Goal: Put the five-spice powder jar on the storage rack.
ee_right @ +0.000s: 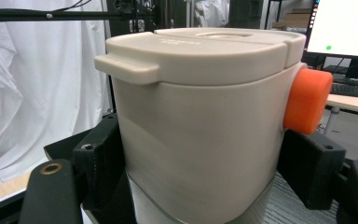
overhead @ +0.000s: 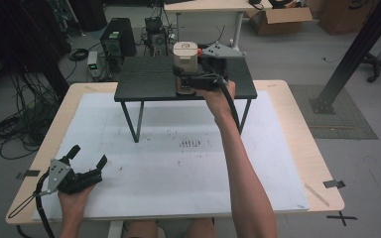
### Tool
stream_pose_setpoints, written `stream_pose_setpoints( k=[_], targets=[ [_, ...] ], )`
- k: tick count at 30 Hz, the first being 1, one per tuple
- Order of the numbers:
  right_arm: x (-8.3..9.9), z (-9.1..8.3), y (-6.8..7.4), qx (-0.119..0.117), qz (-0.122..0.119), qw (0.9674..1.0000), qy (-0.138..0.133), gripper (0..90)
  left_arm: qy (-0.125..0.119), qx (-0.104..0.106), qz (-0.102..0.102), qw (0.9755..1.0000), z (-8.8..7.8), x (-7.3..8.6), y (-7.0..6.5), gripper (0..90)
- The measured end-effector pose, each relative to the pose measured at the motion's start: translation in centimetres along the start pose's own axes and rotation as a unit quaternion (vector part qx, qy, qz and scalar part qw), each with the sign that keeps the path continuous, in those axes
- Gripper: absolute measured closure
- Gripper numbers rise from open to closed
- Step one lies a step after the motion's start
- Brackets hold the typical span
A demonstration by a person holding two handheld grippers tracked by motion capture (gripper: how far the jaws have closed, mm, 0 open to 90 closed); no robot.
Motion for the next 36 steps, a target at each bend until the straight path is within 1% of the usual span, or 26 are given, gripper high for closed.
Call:
stream_pose_setpoints(
  k=[5, 16, 21, 31, 36],
  targets=[
    [0.2, 0.3, -0.2, -0.002, 0.002, 1.0, 0.003, 24.0, 0.0, 0.0, 0.001, 1.0, 0.0, 0.0, 0.0, 0.6],
    [0.2, 0.6, -0.7, -0.002, 0.006, 1.0, -0.001, 24.0, -0.001, 0.0, 0.0, 1.0, 0.0, 0.0, 0.0, 0.6],
    [0.2, 0.9, -1.0, -0.003, 0.004, 1.0, -0.001, 24.0, -0.002, 0.0, 0.0, 1.0, 0.0, 0.0, 0.0, 0.6],
    [0.1, 0.9, -1.0, -0.004, 0.003, 1.0, 0.006, 23.9, -0.002, 0.0, -0.001, 1.0, 0.0, 0.0, 0.0, 0.6],
    [0.1, 0.9, -1.0, -0.005, 0.002, 1.0, 0.007, 23.9, 0.0, 0.0, 0.003, 1.0, 0.0, 0.0, 0.0, 0.6]
  ],
)
Point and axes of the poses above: each handheld gripper's, and its own axes: z roughly forward along the jaws, x roughly out of its underside, y roughly to its left, the point moved 5 cm from there along z, roughly forward along the jaws
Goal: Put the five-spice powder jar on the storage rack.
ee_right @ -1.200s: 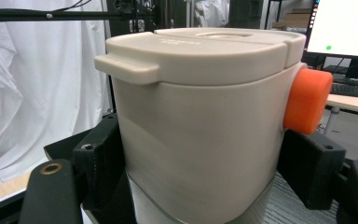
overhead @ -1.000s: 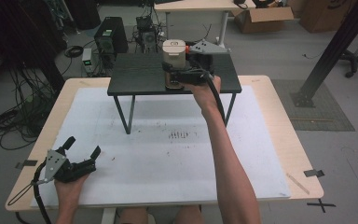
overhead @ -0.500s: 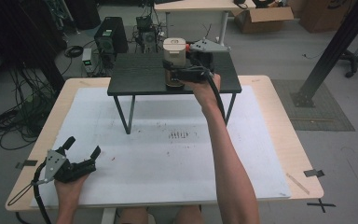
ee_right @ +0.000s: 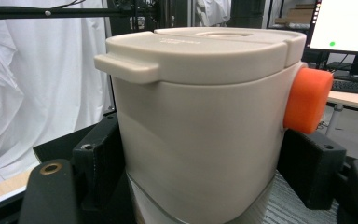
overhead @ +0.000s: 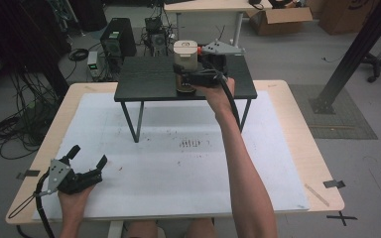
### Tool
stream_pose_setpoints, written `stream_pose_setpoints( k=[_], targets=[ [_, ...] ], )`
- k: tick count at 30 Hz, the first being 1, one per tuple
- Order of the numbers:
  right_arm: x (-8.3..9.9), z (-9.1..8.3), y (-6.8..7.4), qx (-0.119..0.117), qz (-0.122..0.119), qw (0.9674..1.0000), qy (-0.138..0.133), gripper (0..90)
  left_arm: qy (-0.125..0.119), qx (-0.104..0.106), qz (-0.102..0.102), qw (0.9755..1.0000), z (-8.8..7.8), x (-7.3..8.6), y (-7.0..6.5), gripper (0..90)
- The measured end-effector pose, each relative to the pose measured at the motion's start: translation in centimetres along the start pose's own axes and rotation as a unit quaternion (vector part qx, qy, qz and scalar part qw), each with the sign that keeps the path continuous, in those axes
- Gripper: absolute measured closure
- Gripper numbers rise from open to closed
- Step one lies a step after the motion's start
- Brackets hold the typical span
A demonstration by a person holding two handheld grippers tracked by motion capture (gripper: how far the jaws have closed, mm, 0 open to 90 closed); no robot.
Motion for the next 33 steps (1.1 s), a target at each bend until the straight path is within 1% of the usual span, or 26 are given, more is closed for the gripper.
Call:
stream_pose_setpoints(
  k=[15, 18, 19, 22, 24, 27, 29, 30, 32, 33],
  targets=[
    [0.01, 0.02, -0.03, -0.001, 0.005, 1.0, 0.001, 23.3, -0.001, 0.0, -0.002, 1.0, 0.01, -0.01, 0.0, 0.6],
    [0.02, 0.05, -0.08, -0.005, 0.011, 0.9999, 0.003, 22.4, -0.001, 0.0, -0.001, 1.0, 0.01, -0.01, -0.01, 0.6],
    [0.09, 0.15, -0.09, -0.008, 0.018, 0.9998, 0.006, 19.3, 0.0, -0.001, -0.001, 1.0, 0.01, 0.0, -0.01, 0.6],
    [0.24, 0.27, -0.11, -0.005, 0.019, 0.9998, 0.011, 15.2, -0.001, 0.0, -0.001, 1.0, 0.01, 0.0, 0.0, 0.6],
    [0.17, 0.23, -0.11, -0.002, 0.02, 0.9998, 0.007, 12.3, -0.001, 0.0, -0.001, 1.0, 0.02, 0.0, 0.0, 0.7],
    [0.04, 0.12, -0.06, -0.003, 0.018, 0.9998, 0.002, 8.7, 0.0, 0.0, -0.001, 1.0, 0.03, 0.0, 0.0, 0.7],
    [0.04, 0.11, 0.01, -0.004, 0.018, 0.9998, 0.002, 4.2, 0.0, 0.0, -0.001, 1.0, 0.03, 0.0, -0.01, 0.7],
    [0.04, 0.11, 0.01, -0.004, 0.018, 0.9998, 0.002, 4.2, 0.0, 0.0, -0.001, 1.0, 0.03, 0.0, -0.01, 0.7],
    [0.11, 0.05, 0.29, -0.007, 0.014, 0.9998, 0.009, 0.7, 0.0, 0.0, -0.001, 1.0, 0.03, 0.0, -0.01, 0.7],
    [0.12, 0.02, 0.38, -0.007, 0.011, 0.9999, 0.011, 0.7, 0.001, 0.0, -0.001, 1.0, 0.03, 0.0, 0.0, 0.7]
  ],
)
Point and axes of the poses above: each handheld gripper's, and its own axes: z roughly forward along the jaws, x roughly out of its underside, y roughly to its left, the point moved 5 cm from there along z, roughly forward along the jaws
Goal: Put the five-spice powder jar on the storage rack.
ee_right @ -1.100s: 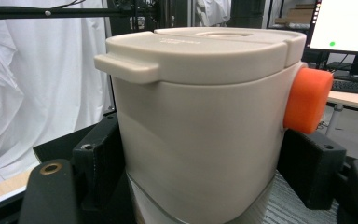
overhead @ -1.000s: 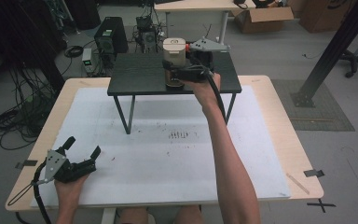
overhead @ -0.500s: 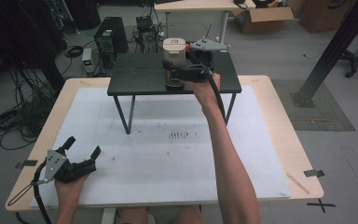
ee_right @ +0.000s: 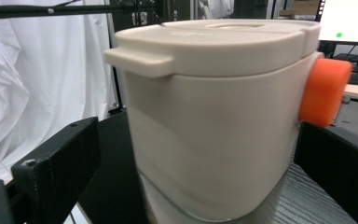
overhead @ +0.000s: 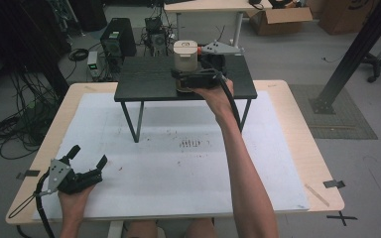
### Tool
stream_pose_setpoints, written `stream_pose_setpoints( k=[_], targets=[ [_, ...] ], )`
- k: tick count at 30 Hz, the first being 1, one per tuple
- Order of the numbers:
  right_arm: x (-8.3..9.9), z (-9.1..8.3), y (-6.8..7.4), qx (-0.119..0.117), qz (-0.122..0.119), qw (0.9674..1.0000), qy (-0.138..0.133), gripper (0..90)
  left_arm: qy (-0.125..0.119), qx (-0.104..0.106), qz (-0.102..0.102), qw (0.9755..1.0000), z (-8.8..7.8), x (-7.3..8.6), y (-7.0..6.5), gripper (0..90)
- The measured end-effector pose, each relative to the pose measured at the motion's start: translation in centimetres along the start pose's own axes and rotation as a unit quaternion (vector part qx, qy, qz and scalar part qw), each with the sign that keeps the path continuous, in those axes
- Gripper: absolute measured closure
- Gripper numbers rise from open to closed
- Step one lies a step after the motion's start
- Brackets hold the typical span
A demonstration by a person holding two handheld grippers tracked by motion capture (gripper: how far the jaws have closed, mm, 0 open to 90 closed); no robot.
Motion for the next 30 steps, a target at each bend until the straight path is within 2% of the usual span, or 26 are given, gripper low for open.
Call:
stream_pose_setpoints(
  k=[6, 12, 21, 28, 30],
  targets=[
    [-0.1, -0.4, 0.3, 0.002, -0.009, 1.0, 0.001, 0.1, 0.0, 0.0, 0.0, 1.0, 0.0, 0.0, 0.0, 0.7],
    [-0.2, -1.1, 0.1, 0.005, -0.007, 1.0, -0.003, 0.1, 0.0, 0.001, 0.0, 1.0, 0.0, 0.0, 0.0, 0.7],
    [0.7, -3.8, -0.3, 0.021, -0.009, 0.9997, -0.005, 0.2, 0.001, 0.001, 0.001, 1.0, 0.0, 0.0, 0.0, 0.7],
    [1.3, -5.3, -0.1, 0.035, -0.021, 0.9991, -0.005, 0.1, 0.001, 0.001, 0.0, 1.0, 0.0, 0.0, 0.0, 0.7],
    [1.7, -6.1, -0.1, 0.038, -0.018, 0.9991, -0.009, 0.1, 0.002, 0.0, 0.001, 1.0, 0.0, 0.0, 0.0, 0.7]
  ],
)
Point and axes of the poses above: each handheld gripper's, and its own axes: z roughly forward along the jaws, x roughly out of its underside, y roughly to its left, the point moved 5 cm from there along z, roughly forward along the jaws
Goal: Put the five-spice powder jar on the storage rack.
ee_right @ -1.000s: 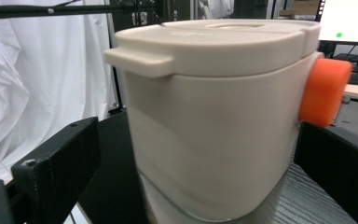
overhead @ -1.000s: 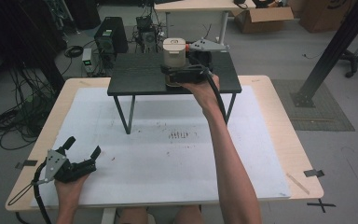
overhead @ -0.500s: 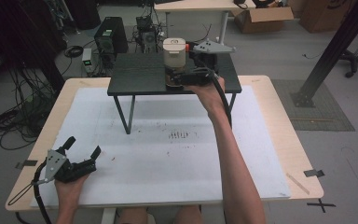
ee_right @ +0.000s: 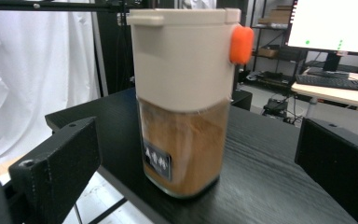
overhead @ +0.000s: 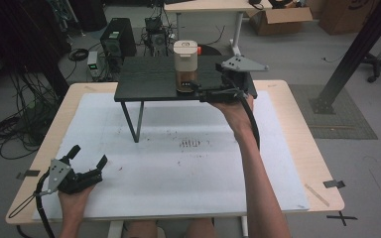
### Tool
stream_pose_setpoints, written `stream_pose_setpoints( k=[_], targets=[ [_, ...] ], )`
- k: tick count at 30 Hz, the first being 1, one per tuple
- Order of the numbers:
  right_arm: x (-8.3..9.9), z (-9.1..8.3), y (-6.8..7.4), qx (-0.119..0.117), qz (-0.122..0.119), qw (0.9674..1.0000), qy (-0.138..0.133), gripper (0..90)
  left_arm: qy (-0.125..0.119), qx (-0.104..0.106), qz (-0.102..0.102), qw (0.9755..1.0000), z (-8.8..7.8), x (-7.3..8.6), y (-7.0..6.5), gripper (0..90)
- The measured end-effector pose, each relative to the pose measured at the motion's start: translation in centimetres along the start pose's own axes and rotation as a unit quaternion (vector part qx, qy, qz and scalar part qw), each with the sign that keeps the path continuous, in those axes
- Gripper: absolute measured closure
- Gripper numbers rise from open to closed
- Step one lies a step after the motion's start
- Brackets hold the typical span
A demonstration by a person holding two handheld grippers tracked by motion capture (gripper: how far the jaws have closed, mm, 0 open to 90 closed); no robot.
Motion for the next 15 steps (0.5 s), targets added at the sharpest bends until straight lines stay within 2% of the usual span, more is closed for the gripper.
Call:
stream_pose_setpoints(
  k=[7, 11, 15],
  targets=[
    [1.5, -1.8, -0.2, 0.011, 0.006, 0.9999, -0.004, 0.4, -0.001, 0.0, -0.001, 1.0, 0.0, 0.0, 0.0, 0.8],
    [2.6, -3.5, -0.6, 0.028, 0.011, 0.9995, -0.01, 0.6, -0.001, 0.0, -0.001, 1.0, 0.0, 0.0, 0.0, 0.8],
    [3.5, -4.5, -0.9, 0.039, 0.014, 0.9991, -0.009, 0.8, -0.001, 0.0, -0.001, 1.0, 0.0, 0.0, 0.0, 0.7]
  ],
)
Point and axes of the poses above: each handheld gripper's, and its own axes: z roughly forward along the jaws, x roughly out of its underside, y roughly to its left, the point moved 5 cm from there along z, roughly forward along the jaws
